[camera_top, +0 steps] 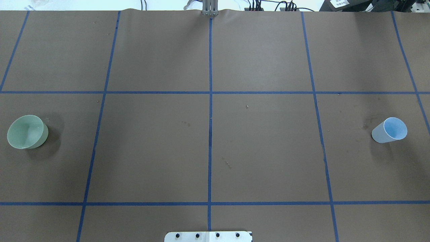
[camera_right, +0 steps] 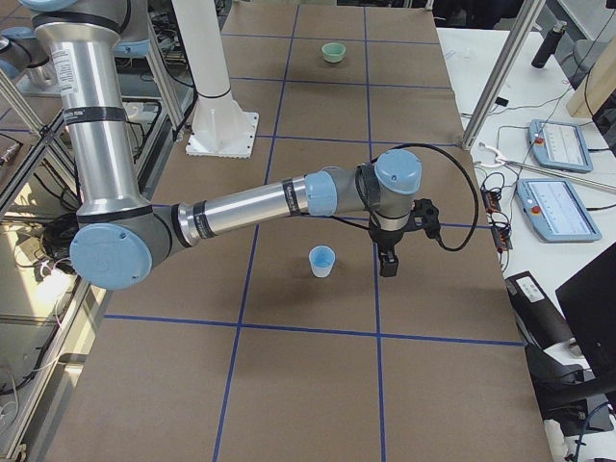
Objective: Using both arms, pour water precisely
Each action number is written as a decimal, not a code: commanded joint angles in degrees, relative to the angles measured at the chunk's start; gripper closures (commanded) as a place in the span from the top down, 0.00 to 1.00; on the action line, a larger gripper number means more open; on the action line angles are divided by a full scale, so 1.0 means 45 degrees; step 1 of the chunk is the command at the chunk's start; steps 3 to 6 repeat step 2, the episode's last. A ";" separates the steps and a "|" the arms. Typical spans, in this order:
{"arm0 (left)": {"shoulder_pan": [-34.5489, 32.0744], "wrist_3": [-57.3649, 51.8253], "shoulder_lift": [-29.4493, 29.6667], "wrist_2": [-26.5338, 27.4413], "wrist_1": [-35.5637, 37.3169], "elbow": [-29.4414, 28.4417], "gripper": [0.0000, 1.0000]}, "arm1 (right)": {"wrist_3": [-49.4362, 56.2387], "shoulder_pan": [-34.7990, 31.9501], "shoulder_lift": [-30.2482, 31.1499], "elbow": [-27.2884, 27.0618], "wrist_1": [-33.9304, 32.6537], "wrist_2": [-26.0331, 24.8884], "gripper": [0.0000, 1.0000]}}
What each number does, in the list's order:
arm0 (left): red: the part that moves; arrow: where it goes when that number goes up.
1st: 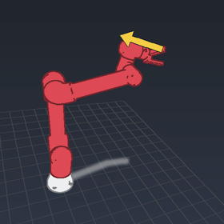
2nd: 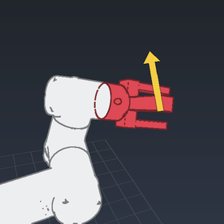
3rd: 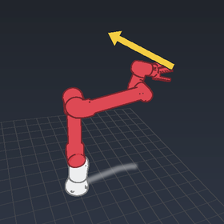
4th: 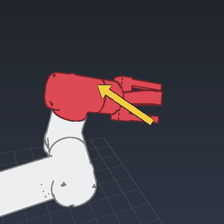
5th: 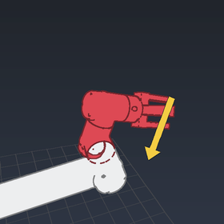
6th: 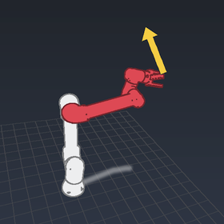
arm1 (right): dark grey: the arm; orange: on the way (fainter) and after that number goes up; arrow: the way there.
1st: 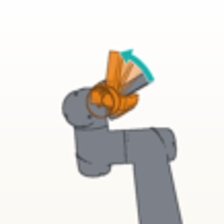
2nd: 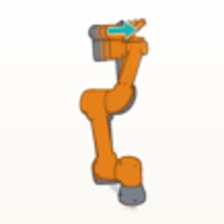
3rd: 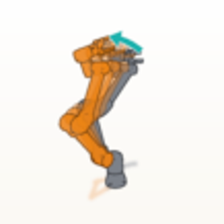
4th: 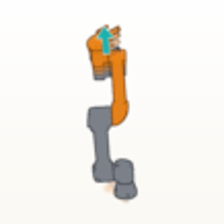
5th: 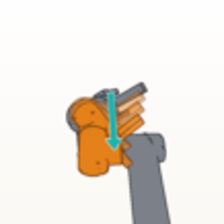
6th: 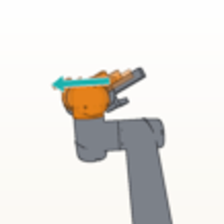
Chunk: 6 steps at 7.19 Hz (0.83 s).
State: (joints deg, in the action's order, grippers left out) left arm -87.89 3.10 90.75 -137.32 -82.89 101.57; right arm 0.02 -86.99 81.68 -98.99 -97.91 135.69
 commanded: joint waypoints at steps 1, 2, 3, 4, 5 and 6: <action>0.0000 -0.0006 0.0068 0.0066 -0.0037 0.0046 0.99 | -0.0004 -0.0005 0.0070 -0.0034 -0.0019 0.0042 0.99; 0.0000 -0.0025 0.0068 0.0067 -0.0038 0.0084 0.99 | -0.0004 -0.0005 0.0109 -0.0034 0.0001 0.0042 0.99; 0.0000 -0.0025 0.0068 0.0067 -0.0038 0.0084 0.99 | -0.0004 -0.0005 0.0109 -0.0034 0.0001 0.0042 0.99; 0.0000 -0.0025 0.0068 0.0067 -0.0038 0.0084 0.99 | -0.0004 -0.0005 0.0109 -0.0034 0.0001 0.0042 0.99; 0.0000 -0.0025 0.0068 0.0067 -0.0038 0.0084 0.99 | -0.0004 -0.0005 0.0109 -0.0034 0.0001 0.0042 0.99; 0.0000 -0.0025 0.0068 0.0067 -0.0038 0.0084 0.99 | -0.0004 -0.0005 0.0109 -0.0034 0.0001 0.0042 0.99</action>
